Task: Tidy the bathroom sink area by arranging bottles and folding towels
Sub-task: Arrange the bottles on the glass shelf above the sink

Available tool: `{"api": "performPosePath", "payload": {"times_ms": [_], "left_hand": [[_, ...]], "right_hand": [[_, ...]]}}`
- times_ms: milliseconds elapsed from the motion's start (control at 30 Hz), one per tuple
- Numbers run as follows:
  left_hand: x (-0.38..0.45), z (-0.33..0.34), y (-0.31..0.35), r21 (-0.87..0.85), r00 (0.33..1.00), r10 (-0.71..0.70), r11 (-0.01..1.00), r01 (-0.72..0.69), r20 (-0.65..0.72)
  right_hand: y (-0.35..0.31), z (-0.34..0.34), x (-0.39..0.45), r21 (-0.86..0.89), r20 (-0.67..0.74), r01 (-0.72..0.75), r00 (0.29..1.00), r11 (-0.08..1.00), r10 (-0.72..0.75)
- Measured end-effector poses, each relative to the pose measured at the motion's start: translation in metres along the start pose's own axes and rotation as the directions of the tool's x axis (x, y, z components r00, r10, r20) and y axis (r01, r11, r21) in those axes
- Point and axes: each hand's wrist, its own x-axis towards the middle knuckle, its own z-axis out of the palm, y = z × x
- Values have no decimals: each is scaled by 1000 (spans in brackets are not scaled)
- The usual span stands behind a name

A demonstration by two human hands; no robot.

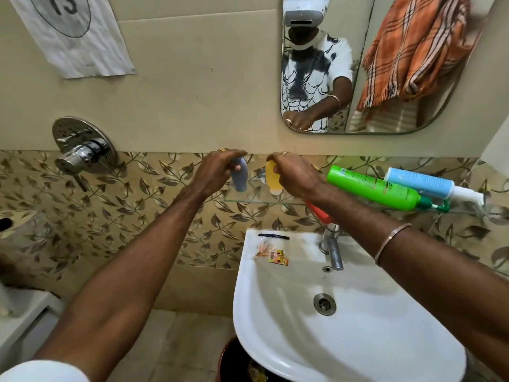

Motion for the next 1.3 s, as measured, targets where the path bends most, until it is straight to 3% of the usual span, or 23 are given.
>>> {"api": "performPosePath", "payload": {"times_ms": [300, 567, 1067, 1167, 1233, 1300], "left_hand": [[5, 2, -3, -44, 1000, -13, 999, 14, 23], [7, 2, -7, -73, 999, -17, 997, 21, 44], [4, -3, -4, -133, 995, -20, 991, 33, 99], [1, -1, 11, -7, 992, 62, 998, -64, -109], [-2, 3, 27, 139, 942, 196, 977, -163, -274], [-4, 12, 45, 287, 880, 320, 932, -224, -352]], "right_hand": [[-7, 7, 27, 206, 16, -114, 993, 972, 113], [-9, 9, 32, 299, 22, -121, 993, 947, 120], [-8, 5, 30, 335, 113, -150, 987, 930, 119], [-3, -5, 26, 374, 55, -146, 989, 916, 135], [6, -15, 23, 360, 0, -138, 989, 923, 148], [16, -26, 19, 327, -57, -139, 984, 935, 166]]}}
